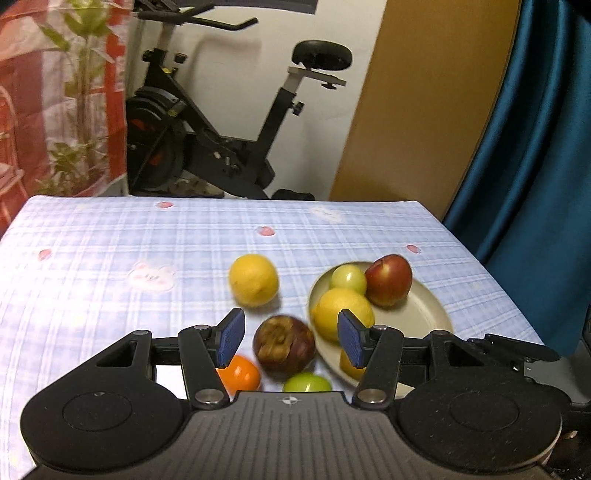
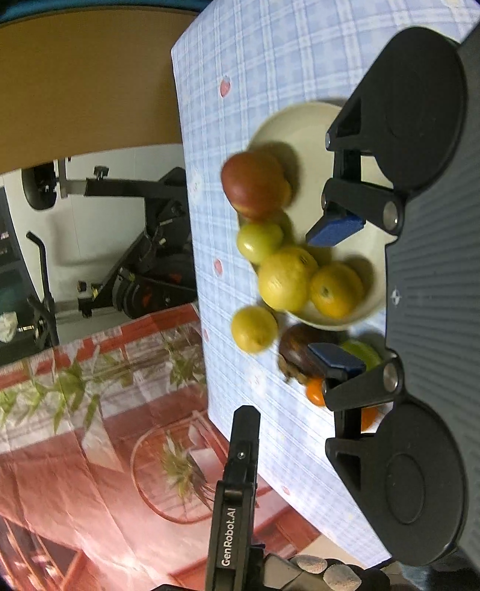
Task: Organize fruits
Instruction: 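Move the left gripper to the small tangerine on the table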
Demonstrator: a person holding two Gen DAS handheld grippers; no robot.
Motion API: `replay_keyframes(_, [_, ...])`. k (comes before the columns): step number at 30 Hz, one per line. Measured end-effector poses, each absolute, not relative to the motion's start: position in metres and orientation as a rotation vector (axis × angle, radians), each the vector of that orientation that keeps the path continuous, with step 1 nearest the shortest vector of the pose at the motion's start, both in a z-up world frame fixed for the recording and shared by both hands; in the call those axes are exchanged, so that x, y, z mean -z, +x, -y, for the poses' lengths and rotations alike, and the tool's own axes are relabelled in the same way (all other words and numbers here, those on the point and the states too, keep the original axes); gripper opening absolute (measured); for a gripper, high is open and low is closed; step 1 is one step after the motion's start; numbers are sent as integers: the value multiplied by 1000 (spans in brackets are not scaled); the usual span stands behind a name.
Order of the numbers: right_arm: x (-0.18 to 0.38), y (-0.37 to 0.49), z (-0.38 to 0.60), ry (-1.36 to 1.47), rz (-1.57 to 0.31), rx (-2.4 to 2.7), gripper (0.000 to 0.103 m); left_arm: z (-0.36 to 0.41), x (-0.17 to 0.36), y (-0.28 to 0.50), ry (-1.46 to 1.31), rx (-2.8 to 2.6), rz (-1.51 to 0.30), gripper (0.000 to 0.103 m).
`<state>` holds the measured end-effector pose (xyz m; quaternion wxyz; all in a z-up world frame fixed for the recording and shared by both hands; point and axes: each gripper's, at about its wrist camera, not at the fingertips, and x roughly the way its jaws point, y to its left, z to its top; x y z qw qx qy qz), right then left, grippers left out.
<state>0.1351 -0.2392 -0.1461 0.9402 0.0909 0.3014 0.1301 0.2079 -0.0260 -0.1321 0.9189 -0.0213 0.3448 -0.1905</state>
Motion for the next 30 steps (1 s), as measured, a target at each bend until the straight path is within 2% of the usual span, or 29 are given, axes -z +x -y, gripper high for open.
replay_keyframes(7, [163, 115, 221, 134, -689, -283, 58, 15, 145, 172, -87, 334, -702, 58])
replay_keyframes(15, [164, 86, 202, 41, -678, -338, 58, 9, 162, 146, -93, 343, -728, 57])
replay_keyframes(23, [175, 82, 182, -49, -721, -382, 51, -2, 171, 138, -124, 337, -746, 56])
replay_keyframes(30, [184, 83, 183, -46, -745, -388, 51, 2, 182, 140, -133, 349, -779, 55])
